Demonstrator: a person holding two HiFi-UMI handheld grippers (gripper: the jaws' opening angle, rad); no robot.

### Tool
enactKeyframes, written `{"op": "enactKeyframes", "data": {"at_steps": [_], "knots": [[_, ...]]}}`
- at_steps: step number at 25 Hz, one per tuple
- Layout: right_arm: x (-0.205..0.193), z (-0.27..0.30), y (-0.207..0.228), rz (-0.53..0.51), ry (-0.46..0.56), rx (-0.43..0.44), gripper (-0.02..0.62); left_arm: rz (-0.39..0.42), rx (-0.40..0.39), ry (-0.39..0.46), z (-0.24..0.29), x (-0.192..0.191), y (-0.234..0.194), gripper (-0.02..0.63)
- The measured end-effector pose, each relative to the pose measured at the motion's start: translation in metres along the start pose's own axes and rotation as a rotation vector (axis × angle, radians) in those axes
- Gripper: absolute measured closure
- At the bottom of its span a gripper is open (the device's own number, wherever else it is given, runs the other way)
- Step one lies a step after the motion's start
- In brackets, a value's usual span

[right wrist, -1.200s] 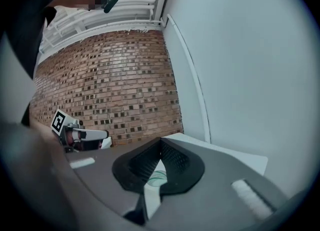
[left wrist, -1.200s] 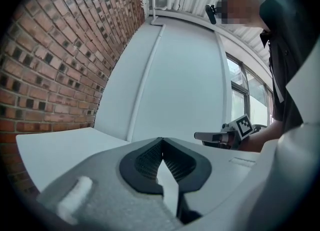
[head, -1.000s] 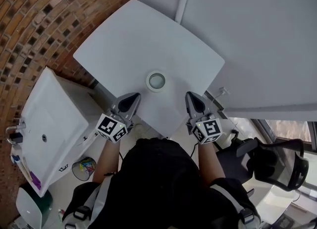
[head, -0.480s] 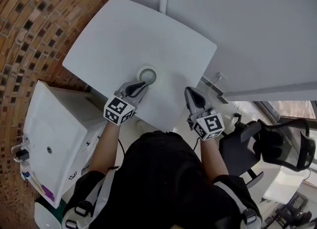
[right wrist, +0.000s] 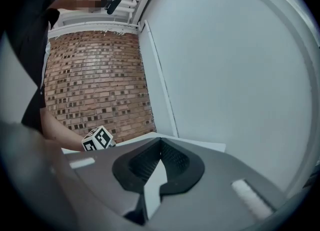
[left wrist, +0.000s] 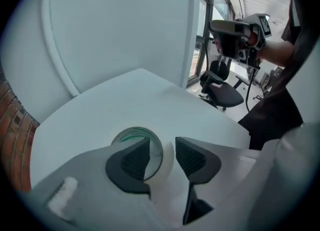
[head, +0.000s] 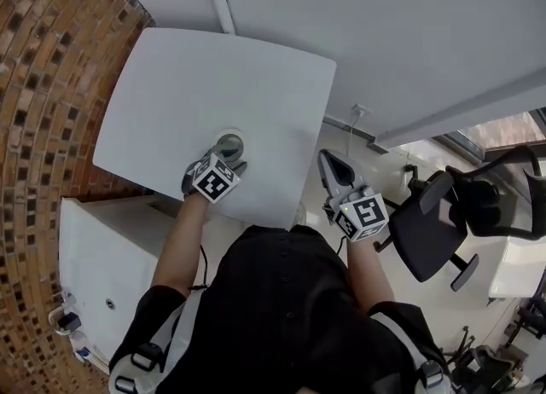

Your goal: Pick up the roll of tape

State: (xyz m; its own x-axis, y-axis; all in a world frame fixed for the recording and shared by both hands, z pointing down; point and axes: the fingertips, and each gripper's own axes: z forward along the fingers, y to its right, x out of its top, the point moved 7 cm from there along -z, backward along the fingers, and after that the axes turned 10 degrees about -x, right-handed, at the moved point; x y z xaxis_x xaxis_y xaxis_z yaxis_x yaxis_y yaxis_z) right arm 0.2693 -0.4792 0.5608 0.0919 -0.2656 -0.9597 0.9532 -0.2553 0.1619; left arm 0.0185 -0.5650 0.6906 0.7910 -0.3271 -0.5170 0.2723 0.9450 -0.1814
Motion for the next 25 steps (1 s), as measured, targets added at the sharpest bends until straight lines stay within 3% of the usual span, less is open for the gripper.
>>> {"op": "enactKeyframes", "data": {"at_steps": [5,9,12,16,20,23,25], "knots": [[-0.007,-0.012,0.013,0.022,0.000,-0.057,0.589,0.114,-0.076,-0.261,0.031,-0.002,0.001,0.437],[-0.011,-0.018,0.020,0.040,0.005,-0.093,0.589,0.189,-0.059,-0.479,0.047,-0.005,0.003,0.446],[-0.009,-0.019,0.020,0.044,0.011,-0.096,0.589,0.197,-0.062,-0.553,0.053,-0.004,0.003,0.463],[-0.008,-0.019,0.016,0.042,0.009,-0.075,0.589,0.222,-0.079,-0.534,0.052,-0.003,0.004,0.469],[-0.007,-0.014,0.010,0.039,0.001,-0.036,0.589,0.246,-0.048,-0.457,0.045,-0.005,0.004,0.485],[-0.005,-0.012,0.008,0.035,0.002,-0.006,0.589,0.158,-0.004,-0.296,0.029,-0.011,0.000,0.488],[-0.002,-0.011,0.009,0.033,0.006,0.008,0.589,0.022,0.010,-0.149,0.014,-0.014,-0.004,0.495]]}}
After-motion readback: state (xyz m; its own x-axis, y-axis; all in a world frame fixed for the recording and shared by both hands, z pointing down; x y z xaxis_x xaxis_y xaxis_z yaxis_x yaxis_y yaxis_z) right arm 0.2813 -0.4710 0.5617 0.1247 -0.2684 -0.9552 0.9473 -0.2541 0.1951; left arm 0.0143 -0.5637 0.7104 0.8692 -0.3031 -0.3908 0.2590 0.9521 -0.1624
